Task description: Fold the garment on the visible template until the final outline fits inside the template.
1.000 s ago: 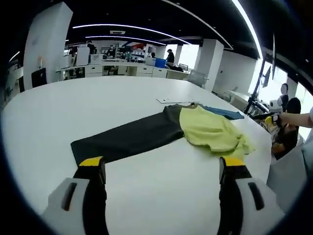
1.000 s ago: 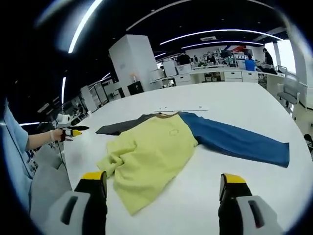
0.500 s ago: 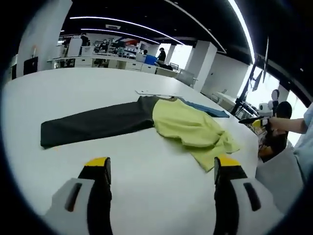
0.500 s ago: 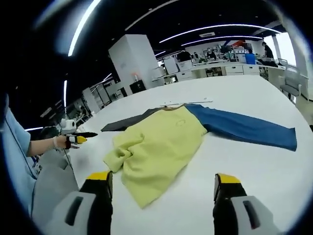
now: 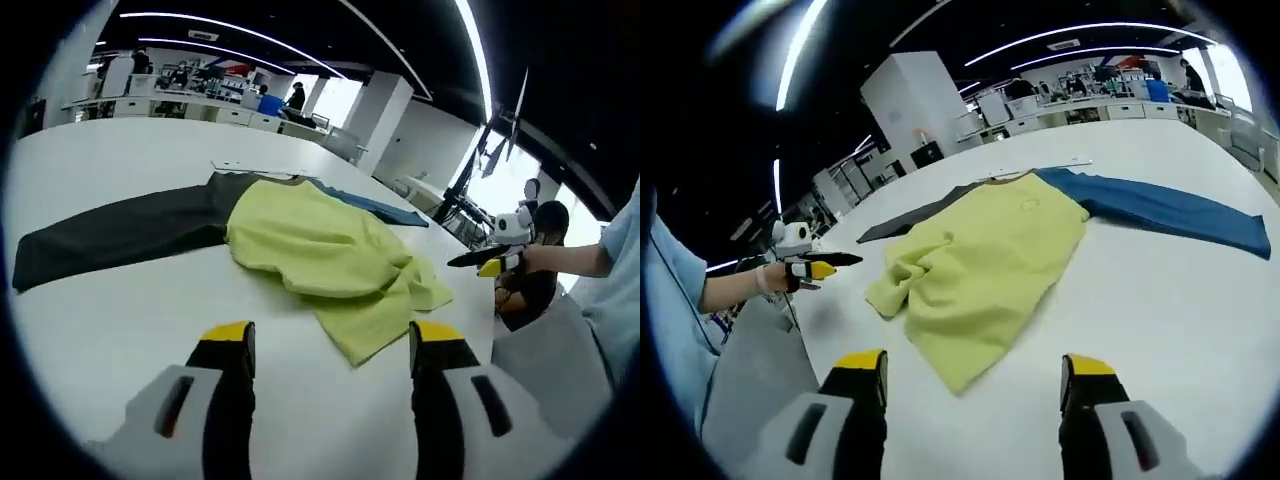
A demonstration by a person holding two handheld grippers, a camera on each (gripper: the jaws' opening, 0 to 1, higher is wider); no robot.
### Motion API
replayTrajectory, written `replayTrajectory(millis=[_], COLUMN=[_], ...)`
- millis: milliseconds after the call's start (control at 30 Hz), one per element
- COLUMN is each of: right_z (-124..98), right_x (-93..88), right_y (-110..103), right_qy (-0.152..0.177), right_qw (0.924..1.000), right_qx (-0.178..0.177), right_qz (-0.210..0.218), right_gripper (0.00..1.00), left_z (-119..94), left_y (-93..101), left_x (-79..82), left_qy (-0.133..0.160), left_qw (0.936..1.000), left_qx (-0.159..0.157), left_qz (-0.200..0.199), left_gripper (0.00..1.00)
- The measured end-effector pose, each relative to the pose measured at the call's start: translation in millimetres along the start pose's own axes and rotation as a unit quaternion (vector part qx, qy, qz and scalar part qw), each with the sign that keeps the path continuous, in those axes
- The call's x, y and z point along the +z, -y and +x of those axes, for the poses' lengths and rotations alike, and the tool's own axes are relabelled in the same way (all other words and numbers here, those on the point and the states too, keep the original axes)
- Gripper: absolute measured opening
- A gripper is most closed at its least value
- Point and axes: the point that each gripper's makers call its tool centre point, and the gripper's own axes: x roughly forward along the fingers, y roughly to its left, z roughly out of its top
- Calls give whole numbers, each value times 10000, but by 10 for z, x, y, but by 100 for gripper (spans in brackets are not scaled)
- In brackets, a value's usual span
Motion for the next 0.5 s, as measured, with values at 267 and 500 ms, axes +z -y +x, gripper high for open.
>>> replayTrajectory(millis=[267,500], right_z=[106,182], right_x=[-137,-149], right_y=[-93,-143], right_qy=[-215,-215], right_qw=[9997,9992], right_qx=[109,210], right_qz=[106,251], right_gripper=[52,45], left_z=[198,296], left_y=[130,129], left_x=[-173,-220], left_qy=[-280,-360], left_qw=[9995,9985], left_qx=[-58,20], left_qz=[-160,-401], left_gripper=[41,31])
